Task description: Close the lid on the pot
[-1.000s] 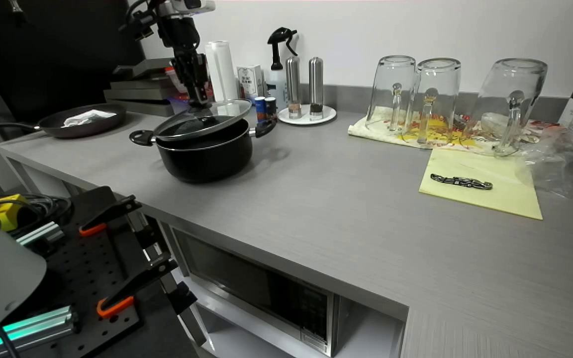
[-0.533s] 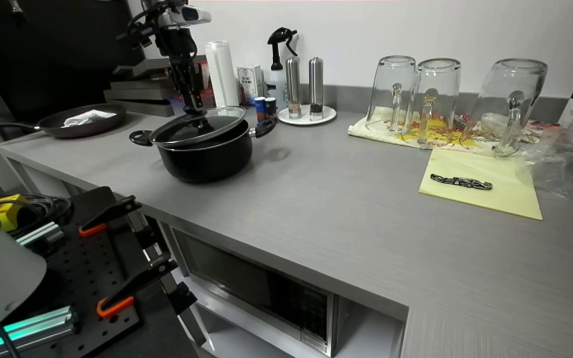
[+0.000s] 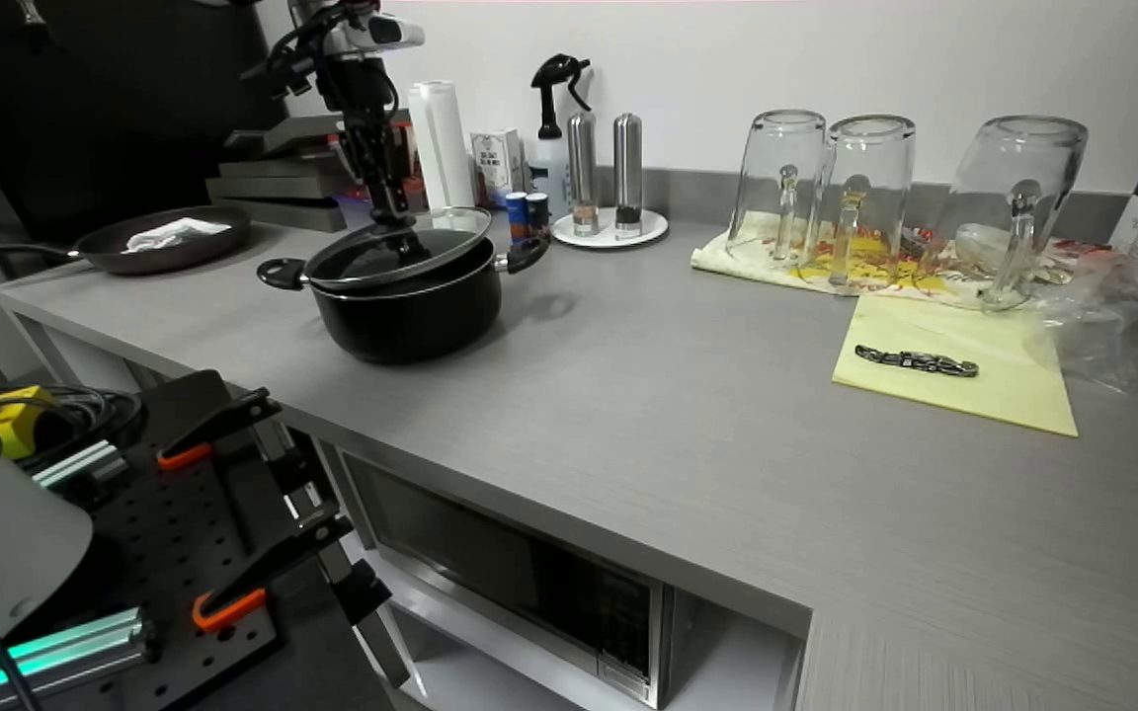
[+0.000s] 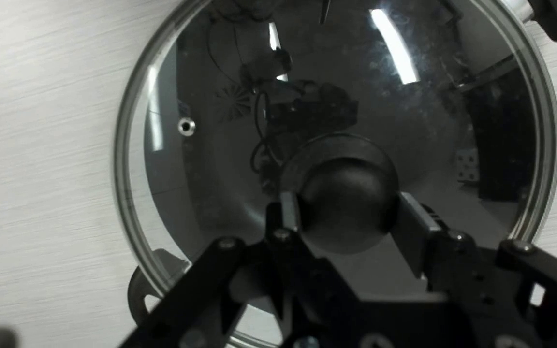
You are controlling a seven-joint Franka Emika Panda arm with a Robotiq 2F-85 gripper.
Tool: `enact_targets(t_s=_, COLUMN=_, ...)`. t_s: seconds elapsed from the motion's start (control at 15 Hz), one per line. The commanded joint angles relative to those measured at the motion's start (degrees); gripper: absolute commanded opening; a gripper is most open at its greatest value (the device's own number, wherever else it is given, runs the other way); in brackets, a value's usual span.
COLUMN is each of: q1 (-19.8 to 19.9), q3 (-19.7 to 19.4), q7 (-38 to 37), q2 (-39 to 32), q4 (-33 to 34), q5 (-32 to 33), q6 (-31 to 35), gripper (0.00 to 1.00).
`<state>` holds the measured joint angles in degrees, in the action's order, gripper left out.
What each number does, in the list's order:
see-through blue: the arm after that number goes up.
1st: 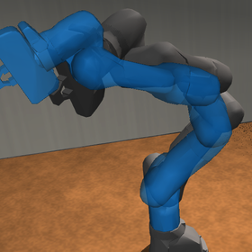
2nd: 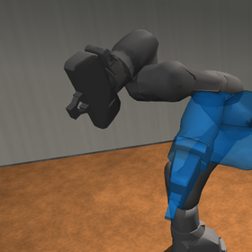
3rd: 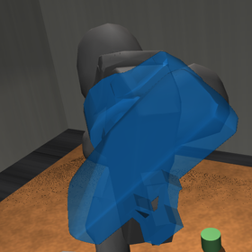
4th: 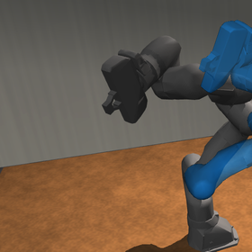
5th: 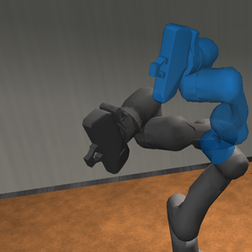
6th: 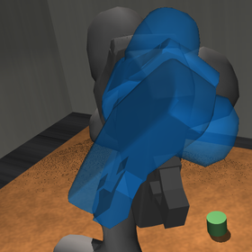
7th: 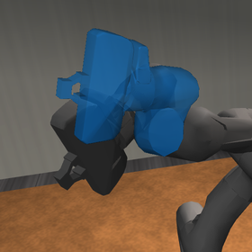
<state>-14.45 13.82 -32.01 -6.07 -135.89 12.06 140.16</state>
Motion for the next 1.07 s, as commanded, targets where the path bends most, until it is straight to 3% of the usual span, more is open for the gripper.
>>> enact_targets(t_s=0.0, q1=-0.53, q3=-0.81, q7=2.25, q2=-0.9, q4=1.97, q5=-0.96, q6=-0.02, gripper=0.25)
enact_targets(t_s=1.0, q1=-0.31, q3=-0.92, q7=6.96, q2=-2.51, q4=2.34, q5=-5.87, q6=-0.19, gripper=0.25)
